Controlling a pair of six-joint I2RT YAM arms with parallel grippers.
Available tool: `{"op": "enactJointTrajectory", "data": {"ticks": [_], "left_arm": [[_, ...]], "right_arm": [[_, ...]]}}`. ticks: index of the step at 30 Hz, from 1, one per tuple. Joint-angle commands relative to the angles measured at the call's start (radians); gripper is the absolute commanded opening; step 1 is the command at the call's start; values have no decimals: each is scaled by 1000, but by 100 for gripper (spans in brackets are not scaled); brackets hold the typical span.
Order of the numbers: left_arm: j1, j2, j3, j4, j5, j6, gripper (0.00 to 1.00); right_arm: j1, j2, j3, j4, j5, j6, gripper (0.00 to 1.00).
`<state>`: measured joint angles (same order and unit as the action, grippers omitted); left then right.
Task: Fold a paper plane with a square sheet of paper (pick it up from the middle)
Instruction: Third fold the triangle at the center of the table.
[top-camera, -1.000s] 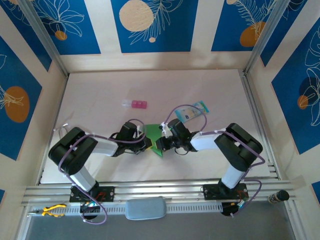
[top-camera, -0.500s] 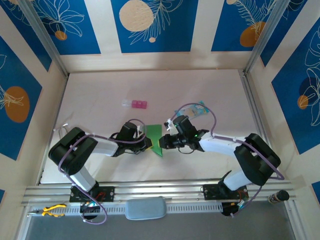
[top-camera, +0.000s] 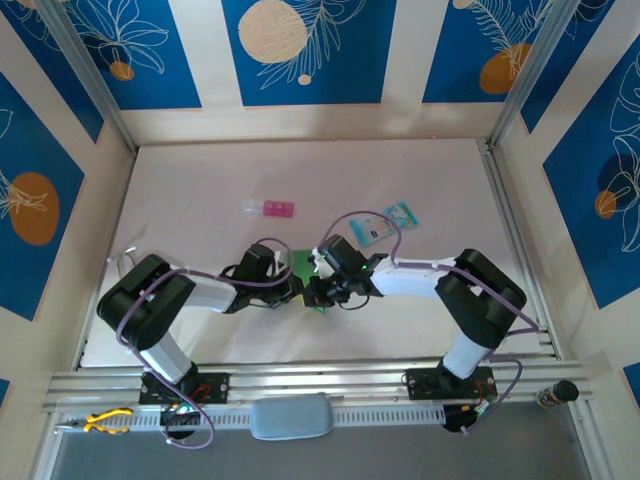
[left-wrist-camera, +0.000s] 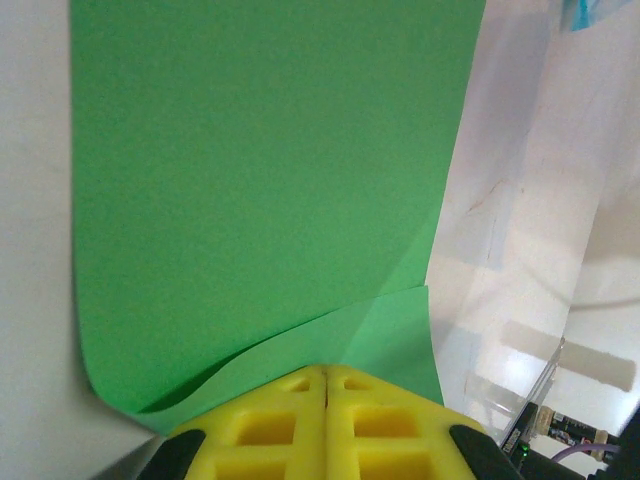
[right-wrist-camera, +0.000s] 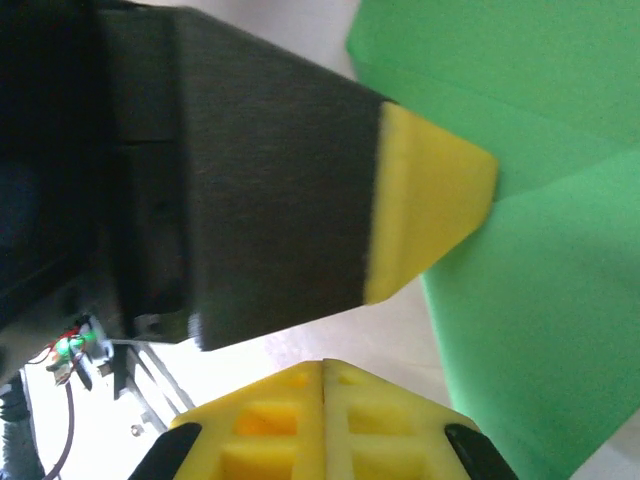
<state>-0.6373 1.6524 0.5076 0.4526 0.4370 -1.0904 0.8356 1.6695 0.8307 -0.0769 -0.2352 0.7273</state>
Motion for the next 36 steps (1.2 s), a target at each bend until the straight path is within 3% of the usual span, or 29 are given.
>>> {"op": "enactJointTrajectory", "data": {"ticks": [1, 20, 36], "left_arm": [[-19, 20, -3, -81, -35, 32, 1], [-19, 27, 3, -85, -32, 34, 1], [-18, 34, 7, -86, -29, 35, 0]], "right_arm": [[-1, 35, 23, -53, 6, 3, 5], [-16, -28, -18, -54, -26, 18, 6], [-30, 56, -33, -9, -33, 34, 5]]}}
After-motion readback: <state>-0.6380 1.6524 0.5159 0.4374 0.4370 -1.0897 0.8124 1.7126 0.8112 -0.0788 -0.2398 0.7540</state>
